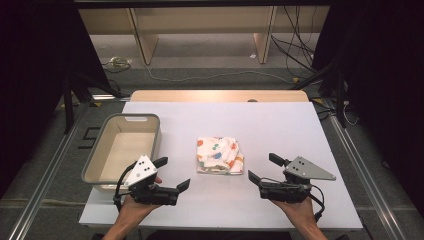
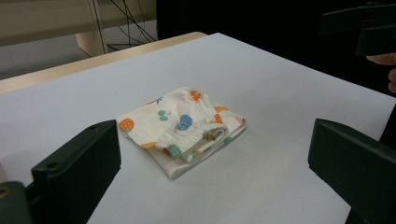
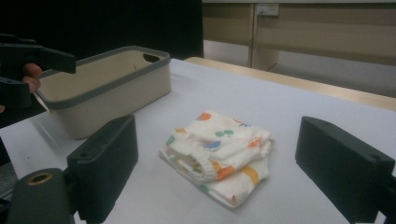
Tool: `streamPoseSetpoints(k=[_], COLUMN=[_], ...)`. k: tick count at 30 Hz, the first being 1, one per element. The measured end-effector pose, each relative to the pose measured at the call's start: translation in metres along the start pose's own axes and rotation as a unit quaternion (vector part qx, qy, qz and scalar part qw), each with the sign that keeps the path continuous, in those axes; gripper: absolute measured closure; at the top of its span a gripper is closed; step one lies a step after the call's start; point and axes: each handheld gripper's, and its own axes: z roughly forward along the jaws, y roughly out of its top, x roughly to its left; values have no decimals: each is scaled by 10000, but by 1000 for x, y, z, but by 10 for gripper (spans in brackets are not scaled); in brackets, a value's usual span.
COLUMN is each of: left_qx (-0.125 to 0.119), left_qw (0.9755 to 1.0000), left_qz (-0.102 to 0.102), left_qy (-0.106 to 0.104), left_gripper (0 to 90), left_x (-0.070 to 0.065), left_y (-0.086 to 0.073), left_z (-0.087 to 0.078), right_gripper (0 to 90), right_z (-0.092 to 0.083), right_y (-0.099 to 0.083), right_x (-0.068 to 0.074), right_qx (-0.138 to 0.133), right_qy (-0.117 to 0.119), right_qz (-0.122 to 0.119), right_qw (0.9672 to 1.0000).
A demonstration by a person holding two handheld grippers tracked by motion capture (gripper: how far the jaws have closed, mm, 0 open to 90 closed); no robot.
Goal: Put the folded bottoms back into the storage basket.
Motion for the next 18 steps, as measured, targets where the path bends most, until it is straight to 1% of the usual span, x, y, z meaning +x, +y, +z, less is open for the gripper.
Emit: streamPoseSetpoints(k=[7, 13, 16, 18], left_qx=[19, 106, 142, 143], left_qw=[10000, 9999, 9999, 9999], left_qz=[-8, 12, -3, -61], left_qy=[4, 17, 32, 46], left_gripper=[23, 23, 23, 23], left_x=[0, 1, 1, 3], left_y=[-1, -2, -3, -2], left_z=[1, 4, 5, 6], right_gripper=[145, 155, 158, 160], right_z=[0, 0, 2, 4], right_y=[0, 1, 1, 1], right_x=[-1, -1, -3, -4], right_qx=[-50, -39, 5, 47], right_qy=[-6, -27, -37, -60], right_qz=[-9, -37, -57, -71], right_qw=[10000, 10000, 10000, 9999])
